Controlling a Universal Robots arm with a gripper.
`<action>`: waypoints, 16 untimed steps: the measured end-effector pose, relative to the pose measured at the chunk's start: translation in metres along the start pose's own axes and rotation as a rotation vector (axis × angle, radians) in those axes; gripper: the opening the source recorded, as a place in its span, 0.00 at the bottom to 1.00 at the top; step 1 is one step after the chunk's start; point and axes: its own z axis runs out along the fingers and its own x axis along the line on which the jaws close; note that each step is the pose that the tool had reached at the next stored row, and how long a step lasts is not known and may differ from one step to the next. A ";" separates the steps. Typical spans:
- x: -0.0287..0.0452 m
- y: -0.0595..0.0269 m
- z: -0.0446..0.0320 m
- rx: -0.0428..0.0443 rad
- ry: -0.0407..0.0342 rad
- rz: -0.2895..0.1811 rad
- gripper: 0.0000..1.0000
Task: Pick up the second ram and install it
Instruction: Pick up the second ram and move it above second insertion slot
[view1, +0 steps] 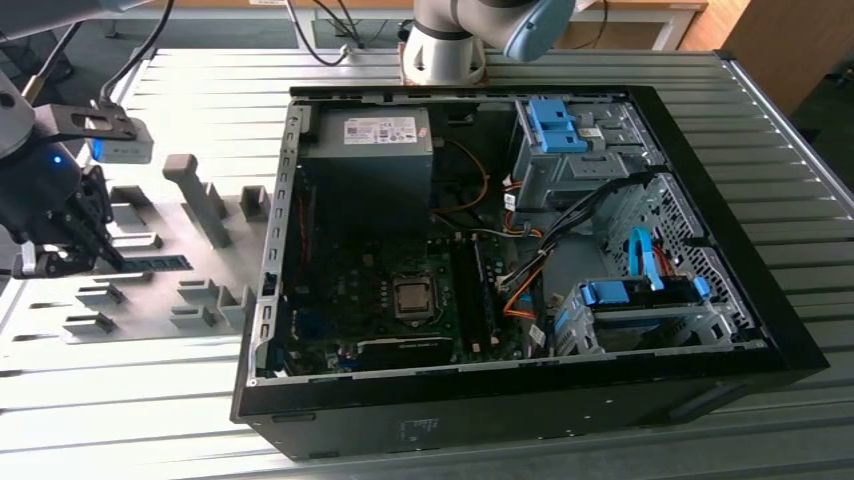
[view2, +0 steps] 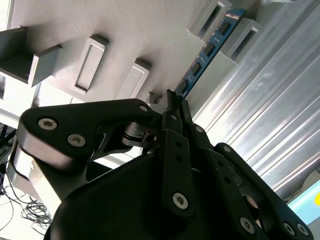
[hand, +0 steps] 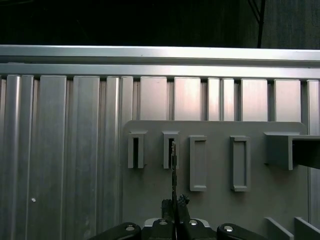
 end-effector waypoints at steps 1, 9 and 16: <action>0.0000 0.0000 -0.0002 0.0000 0.0000 0.000 0.14; 0.0000 0.0004 -0.0021 -0.0004 0.0003 0.000 0.14; 0.0000 0.0004 -0.0044 -0.0002 0.0003 0.000 0.14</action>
